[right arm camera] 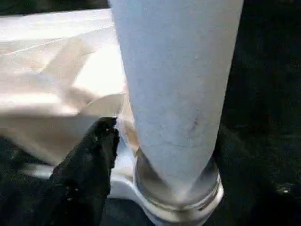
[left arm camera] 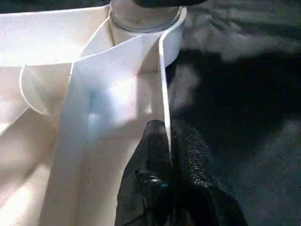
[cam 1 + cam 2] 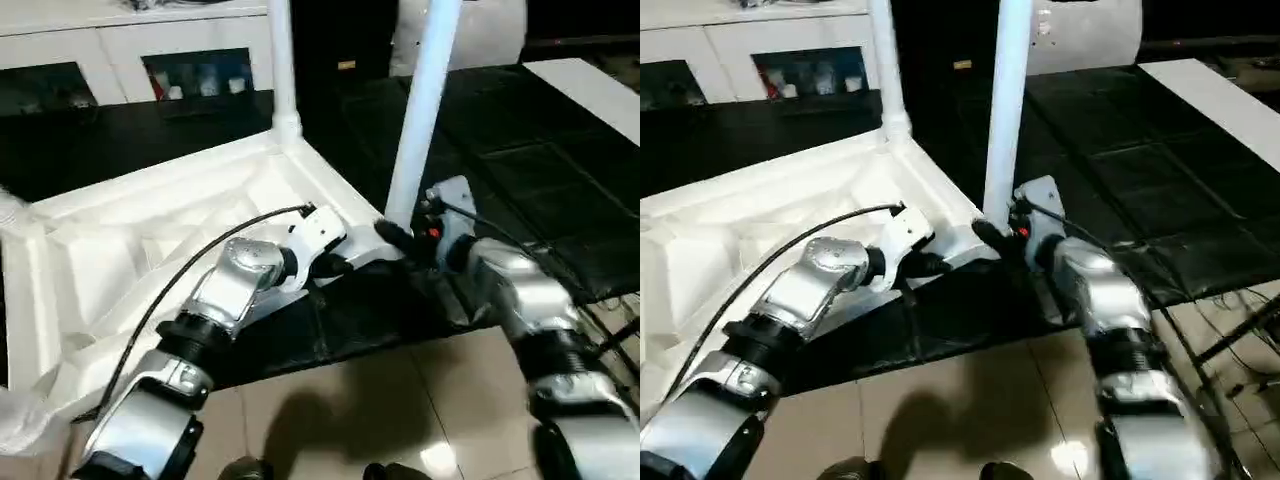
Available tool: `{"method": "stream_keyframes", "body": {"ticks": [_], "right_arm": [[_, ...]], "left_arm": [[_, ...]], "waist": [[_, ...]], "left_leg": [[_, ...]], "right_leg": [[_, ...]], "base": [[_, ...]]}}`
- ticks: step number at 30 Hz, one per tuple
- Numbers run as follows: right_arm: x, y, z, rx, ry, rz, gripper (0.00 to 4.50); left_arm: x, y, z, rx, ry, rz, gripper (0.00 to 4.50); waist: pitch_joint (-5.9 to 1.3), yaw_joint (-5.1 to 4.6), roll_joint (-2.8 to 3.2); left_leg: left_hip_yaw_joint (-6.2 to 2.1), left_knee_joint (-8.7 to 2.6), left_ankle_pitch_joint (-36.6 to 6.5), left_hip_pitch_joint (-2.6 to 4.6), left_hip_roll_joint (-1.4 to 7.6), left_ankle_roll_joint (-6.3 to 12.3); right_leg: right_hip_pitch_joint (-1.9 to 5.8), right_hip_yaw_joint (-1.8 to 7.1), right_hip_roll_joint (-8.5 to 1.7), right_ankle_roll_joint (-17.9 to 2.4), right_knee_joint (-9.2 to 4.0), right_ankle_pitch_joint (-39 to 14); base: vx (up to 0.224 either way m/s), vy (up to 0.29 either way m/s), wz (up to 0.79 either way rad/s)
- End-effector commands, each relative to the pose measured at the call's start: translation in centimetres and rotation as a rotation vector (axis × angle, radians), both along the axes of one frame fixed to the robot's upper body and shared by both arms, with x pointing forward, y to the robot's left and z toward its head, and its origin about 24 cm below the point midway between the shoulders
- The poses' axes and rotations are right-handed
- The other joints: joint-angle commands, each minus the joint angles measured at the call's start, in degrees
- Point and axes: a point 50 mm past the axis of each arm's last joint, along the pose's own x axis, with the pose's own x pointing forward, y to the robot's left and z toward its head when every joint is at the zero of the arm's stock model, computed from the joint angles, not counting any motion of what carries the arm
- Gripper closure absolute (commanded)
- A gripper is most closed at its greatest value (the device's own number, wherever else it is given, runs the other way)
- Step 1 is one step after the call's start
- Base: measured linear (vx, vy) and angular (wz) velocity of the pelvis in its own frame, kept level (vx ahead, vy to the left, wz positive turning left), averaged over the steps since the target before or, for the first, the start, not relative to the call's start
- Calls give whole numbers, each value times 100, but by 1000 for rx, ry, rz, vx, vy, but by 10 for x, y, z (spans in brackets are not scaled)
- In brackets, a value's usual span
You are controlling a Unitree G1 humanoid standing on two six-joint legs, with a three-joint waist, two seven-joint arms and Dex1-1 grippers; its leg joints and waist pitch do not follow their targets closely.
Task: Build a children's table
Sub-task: Rotate leg to tighten
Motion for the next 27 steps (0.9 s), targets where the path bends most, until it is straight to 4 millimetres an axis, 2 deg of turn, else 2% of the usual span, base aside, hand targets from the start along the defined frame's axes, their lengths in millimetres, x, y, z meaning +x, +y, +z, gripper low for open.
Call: {"method": "stream_keyframes", "body": {"ticks": [1,5,8,11,13,18,19,20,21,22,24,25,27], "right_arm": [[-5,-3,10,-2,-42,96,73],[-16,-19,16,-22,-41,193,46],[-24,-29,18,-52,-14,268,13],[-29,-33,19,-59,-3,314,6],[-31,-33,19,-55,-2,309,3],[-35,-31,17,-40,5,301,3],[-36,-31,16,-36,8,289,3],[-35,-32,16,-34,4,263,3],[-35,-33,16,-26,-3,245,0],[-36,-34,17,3,-2,231,0],[-37,-35,18,8,-11,207,0],[-37,-35,19,7,-16,192,0],[-37,-35,21,13,-39,164,0]], "left_arm": [[-2,-6,19,-23,-89,-124,450],[-9,4,16,8,-81,-254,450],[-13,11,16,14,-64,-322,450],[-12,17,15,46,-66,-345,450],[-6,21,14,86,-105,-322,450],[9,22,17,128,-206,-229,450],[13,23,19,142,-233,-200,450],[18,24,20,165,-269,-175,450],[19,25,21,183,-290,-168,407],[22,27,22,206,-329,-150,397],[24,30,23,218,-363,-132,396],[25,31,23,223,-380,-127,372],[28,34,23,236,-422,-98,357]], "waist": [[-440,39,-8],[-438,115,-3],[-453,166,-1],[-473,203,-17],[-478,222,-6],[-489,285,-23],[-488,278,-28],[-500,278,-31],[-514,276,-37],[-519,266,-47],[-532,255,-58],[-529,257,-56],[-526,258,-43]], "left_leg": [[-51,-347,-947,98,203,573],[-56,-358,-1015,111,228,506],[-46,-350,-1000,110,235,496],[-51,-344,-942,107,243,504],[-54,-340,-932,105,237,506],[-58,-337,-1014,116,220,421],[-72,-346,-972,87,222,411],[-65,-338,-968,110,216,402],[-67,-333,-956,110,218,389],[-73,-332,-898,75,206,395],[-69,-324,-862,85,210,413],[-69,-319,-786,75,200,428],[-61,-315,-771,78,204,438]], "right_leg": [[398,283,-414,-1222,-410,-1249],[386,291,-412,-1116,-418,-1443],[384,298,-423,-1177,-391,-1354],[385,296,-425,-1212,-371,-1287],[383,293,-424,-1206,-383,-1332],[381,286,-423,-982,-416,-1616],[400,280,-433,-949,-411,-1633],[372,279,-422,-919,-428,-1647],[382,280,-429,-931,-413,-1615],[408,276,-429,-916,-403,-1554],[398,276,-426,-900,-401,-1502],[400,280,-421,-892,-398,-1444],[383,283,-422,-878,-401,-1421]], "base": [[0,0,0],[0,0,0],[0,0,0],[0,0,0],[0,0,0],[0,0,0],[0,0,0],[0,0,0],[0,0,0],[0,0,0],[0,0,0],[0,0,0],[0,0,0]]}}
